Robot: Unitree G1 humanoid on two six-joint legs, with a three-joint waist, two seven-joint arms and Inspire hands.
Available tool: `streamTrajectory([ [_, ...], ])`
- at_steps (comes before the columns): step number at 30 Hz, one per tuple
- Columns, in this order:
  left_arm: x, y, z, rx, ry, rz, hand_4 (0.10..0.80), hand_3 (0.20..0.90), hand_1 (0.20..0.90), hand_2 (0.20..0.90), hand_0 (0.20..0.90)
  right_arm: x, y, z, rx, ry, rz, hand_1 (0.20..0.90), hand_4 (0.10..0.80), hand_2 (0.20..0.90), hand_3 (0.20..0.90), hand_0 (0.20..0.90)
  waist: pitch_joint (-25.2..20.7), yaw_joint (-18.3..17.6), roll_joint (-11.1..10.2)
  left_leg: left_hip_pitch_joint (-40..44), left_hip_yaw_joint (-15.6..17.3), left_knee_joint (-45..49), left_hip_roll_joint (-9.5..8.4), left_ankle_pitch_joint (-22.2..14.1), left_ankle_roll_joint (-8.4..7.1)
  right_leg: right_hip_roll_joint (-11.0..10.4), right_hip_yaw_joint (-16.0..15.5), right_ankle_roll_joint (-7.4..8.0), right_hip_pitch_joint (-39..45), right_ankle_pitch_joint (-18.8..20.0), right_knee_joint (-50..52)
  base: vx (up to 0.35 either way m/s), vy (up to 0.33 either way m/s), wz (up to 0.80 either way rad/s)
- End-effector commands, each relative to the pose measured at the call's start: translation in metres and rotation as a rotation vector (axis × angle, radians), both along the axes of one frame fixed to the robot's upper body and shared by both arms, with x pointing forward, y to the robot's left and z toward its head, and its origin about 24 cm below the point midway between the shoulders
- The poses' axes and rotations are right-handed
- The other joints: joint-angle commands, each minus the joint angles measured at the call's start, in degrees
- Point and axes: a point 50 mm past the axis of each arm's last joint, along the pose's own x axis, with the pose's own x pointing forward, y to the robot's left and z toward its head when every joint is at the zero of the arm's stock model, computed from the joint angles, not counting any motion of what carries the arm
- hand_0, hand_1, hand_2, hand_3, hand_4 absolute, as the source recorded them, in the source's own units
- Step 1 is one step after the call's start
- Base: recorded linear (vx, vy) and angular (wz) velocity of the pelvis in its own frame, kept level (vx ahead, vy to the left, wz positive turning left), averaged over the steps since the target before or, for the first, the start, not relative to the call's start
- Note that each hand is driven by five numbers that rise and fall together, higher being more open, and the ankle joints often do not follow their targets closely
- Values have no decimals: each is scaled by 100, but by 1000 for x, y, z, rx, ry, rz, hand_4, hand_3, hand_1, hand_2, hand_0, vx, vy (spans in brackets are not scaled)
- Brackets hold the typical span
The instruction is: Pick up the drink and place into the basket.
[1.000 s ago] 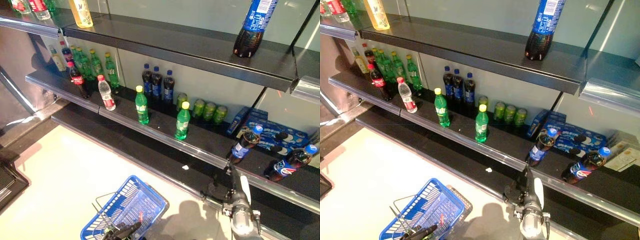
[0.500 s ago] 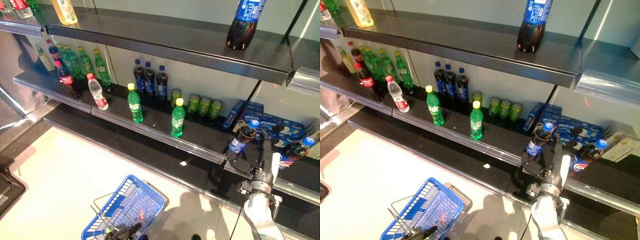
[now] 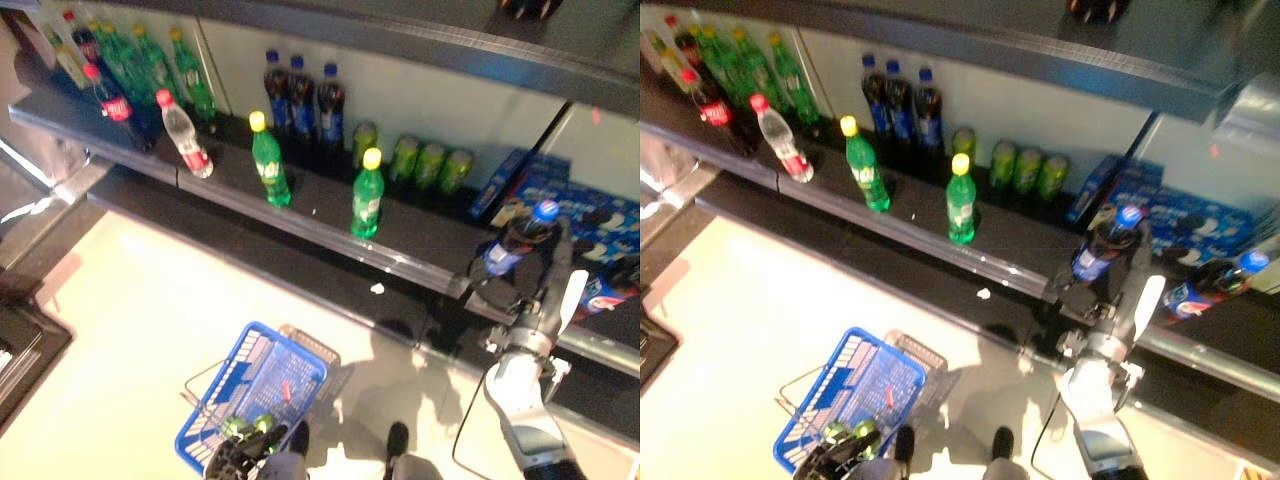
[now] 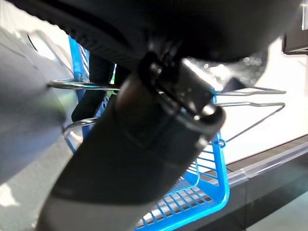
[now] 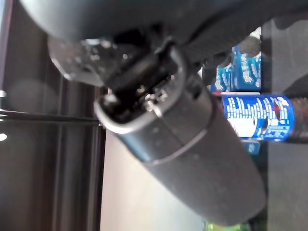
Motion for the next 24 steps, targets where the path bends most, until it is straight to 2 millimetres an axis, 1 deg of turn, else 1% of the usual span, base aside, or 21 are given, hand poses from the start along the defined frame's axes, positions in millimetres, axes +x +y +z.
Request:
streamTrajectory([
  [1, 15, 1, 13, 7, -156, -56, 100, 200, 300, 300, 300, 11, 3, 60, -50, -341, -42, 900, 800, 900, 900, 900, 174, 205, -81, -366, -229, 561, -9, -29, 173, -299, 443, -109, -491, -246, 1039, -207, 55, -14],
  [5, 32, -5, 19, -5, -213, -42, 100, 200, 300, 300, 300, 16, 6, 72, 0, -431, -106, 900, 800, 900, 900, 900, 438, 177, -41, -649, -227, 752, -39, -23, 196, -285, 485, -153, -719, -248, 1178, -123, 26, -6],
  [7, 37, -8, 22, -11, -231, -45, 100, 200, 300, 300, 300, 17, 7, 74, 30, -457, -123, 900, 800, 900, 900, 900, 515, 175, -26, -732, -236, 797, -46, -17, 202, -279, 504, -167, -771, -242, 1196, -84, 2, -10],
  [9, 41, -10, 24, -17, -245, -50, 100, 200, 300, 300, 300, 19, 8, 78, 35, -472, -137, 900, 800, 900, 900, 900, 578, 181, -11, -790, -245, 815, -60, -9, 205, -272, 508, -182, -788, -235, 1174, -61, -3, -10],
  [11, 47, -14, 26, -23, -266, -63, 100, 200, 300, 300, 300, 22, 10, 89, -2, -507, -179, 900, 800, 900, 900, 900, 681, 198, -2, -883, -262, 841, -70, 4, 209, -258, 501, -199, -854, -222, 1176, -82, -17, -6],
  [13, 49, -14, 28, -27, -275, -64, 100, 200, 300, 300, 300, 23, 10, 98, 18, -538, -187, 900, 800, 900, 900, 900, 748, 207, 1, -967, -267, 882, -65, 13, 205, -248, 497, -215, -906, -217, 1190, -59, -27, -9],
  [16, 52, -13, 28, -28, -282, -61, 100, 200, 300, 300, 300, 25, 10, 104, 33, -556, -184, 900, 800, 900, 900, 900, 802, 206, 4, -1037, -275, 913, -54, 32, 198, -225, 517, -235, -948, -217, 1204, -13, -16, -9],
  [19, 55, -14, 30, -31, -292, -56, 100, 200, 300, 300, 300, 28, 12, 111, 8, -570, -191, 900, 800, 900, 900, 900, 853, 226, 20, -1085, -275, 921, -58, 44, 194, -215, 515, -248, -969, -221, 1200, 0, 0, 0],
  [24, 59, -15, 32, -31, -303, -59, 100, 200, 300, 300, 300, 30, 13, 122, 42, -607, -191, 900, 800, 900, 900, 900, 957, 260, 33, -1226, -290, 1014, -74, 63, 190, -201, 498, -294, -1053, -239, 1269, 0, 0, 0],
])
